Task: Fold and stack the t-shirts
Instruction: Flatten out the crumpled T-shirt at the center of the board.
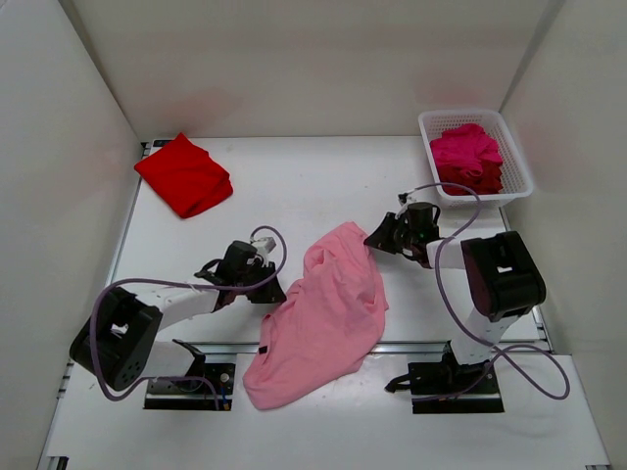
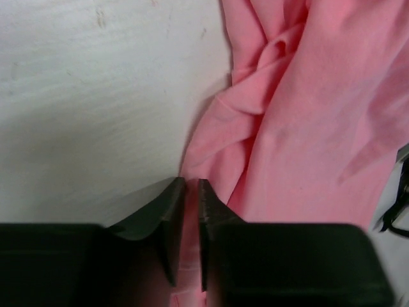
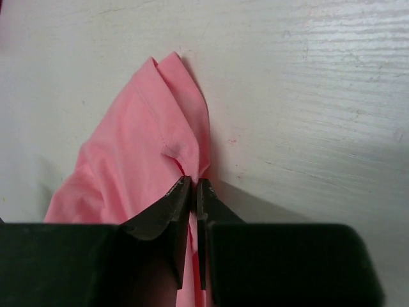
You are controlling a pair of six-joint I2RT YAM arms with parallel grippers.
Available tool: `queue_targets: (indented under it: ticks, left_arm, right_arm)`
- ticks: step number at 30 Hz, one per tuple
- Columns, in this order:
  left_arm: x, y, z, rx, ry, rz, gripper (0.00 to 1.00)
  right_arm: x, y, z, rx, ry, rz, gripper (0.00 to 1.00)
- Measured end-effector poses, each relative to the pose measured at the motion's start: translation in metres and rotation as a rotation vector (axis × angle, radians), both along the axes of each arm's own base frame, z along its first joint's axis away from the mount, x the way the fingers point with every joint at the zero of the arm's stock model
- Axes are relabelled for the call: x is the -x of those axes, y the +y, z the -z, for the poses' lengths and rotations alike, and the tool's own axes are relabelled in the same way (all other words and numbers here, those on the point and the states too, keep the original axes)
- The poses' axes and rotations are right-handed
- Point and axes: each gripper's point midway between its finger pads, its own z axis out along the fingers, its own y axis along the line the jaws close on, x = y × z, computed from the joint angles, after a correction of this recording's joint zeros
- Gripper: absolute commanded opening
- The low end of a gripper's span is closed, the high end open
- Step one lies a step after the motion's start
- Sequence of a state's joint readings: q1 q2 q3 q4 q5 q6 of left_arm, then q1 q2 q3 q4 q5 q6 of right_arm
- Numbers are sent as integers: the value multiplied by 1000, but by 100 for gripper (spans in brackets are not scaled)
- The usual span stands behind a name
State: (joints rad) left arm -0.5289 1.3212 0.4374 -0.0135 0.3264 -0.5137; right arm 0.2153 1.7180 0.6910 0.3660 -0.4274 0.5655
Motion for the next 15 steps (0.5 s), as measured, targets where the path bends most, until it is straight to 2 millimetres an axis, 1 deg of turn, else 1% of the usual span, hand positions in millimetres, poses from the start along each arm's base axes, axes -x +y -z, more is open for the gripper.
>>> queue_targets:
  ticks: [1,3,4,6,8,10,11,12,14,15]
  left_arm:
    - [3,-1,0,1,9,10,19]
    - [8,-2,-1,5,17,24,3]
    - [9,-2,-1,4,21,26,0]
    - [10,1,-7,3,13,23,0]
    - [7,6,-21,15,-13,5,0]
    - [-7,11,-50,42,-73,-30,0]
    - [-19,14,-74,70,-123,-57,0]
    - [-31,17,-97,97,-175,-82,0]
    - [-53,27,-151,157,-290,-130,0]
    - [-61,33,-177,182,-348,-149,6]
  right_arm:
    - [0,0,-1,-3,-1,2,0]
    - [-1,0,-4,-10,-3,8,0]
    - [-2,0,-7,-12,-7,9,0]
    - [-3,-1,-18,-13,-22,11,0]
    - [-2,-1,-38,-7,-57,8,0]
    - [-3,-2,-70,16,-118,9,0]
    - [-4,-2,-92,37,-170,10,0]
    - [-5,-1,-116,49,-222,6,0]
    - [-1,5,-172,70,-343,-5,0]
    - [4,8,-203,77,-413,-11,0]
